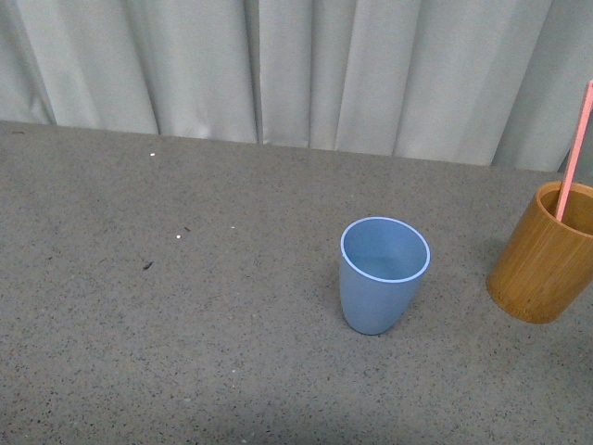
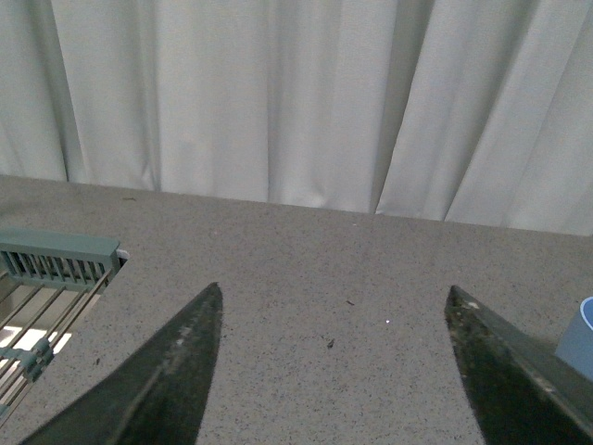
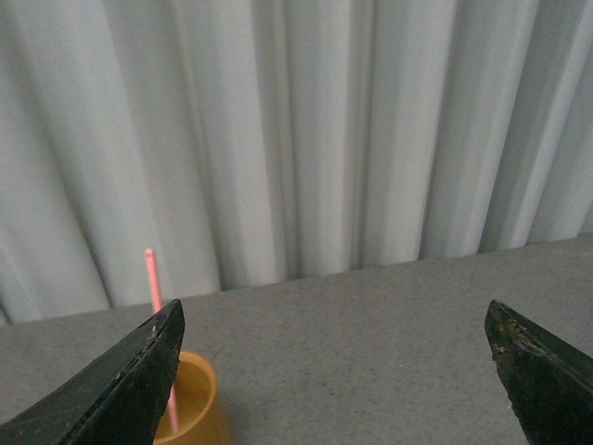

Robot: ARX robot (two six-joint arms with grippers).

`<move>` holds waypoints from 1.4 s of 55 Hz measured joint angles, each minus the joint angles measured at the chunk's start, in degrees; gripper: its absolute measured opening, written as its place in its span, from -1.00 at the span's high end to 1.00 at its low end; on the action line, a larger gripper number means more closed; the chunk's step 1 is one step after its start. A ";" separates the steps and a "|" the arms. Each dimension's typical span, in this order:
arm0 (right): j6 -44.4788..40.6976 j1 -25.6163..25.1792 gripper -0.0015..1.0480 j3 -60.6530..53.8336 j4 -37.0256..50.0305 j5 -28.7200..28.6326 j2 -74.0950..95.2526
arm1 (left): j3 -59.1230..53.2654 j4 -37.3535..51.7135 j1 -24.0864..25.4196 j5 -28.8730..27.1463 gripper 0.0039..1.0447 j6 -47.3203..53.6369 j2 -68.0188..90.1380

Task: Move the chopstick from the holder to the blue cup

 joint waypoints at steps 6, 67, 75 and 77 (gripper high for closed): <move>0.02 -0.31 -0.82 7.93 -4.79 -4.74 14.34 | 0.00 0.00 0.00 -0.07 -0.88 0.00 0.00; 5.79 13.55 -0.82 48.85 -8.31 -0.83 58.64 | 0.00 -0.04 0.00 0.00 -0.88 0.04 0.00; 8.48 13.57 -0.82 49.22 -7.89 -1.03 59.74 | -0.02 -0.04 0.00 0.00 -0.88 0.04 0.02; 9.03 13.57 -0.82 49.31 -7.89 -0.92 60.15 | 0.00 -0.04 0.00 0.00 -0.88 0.04 0.00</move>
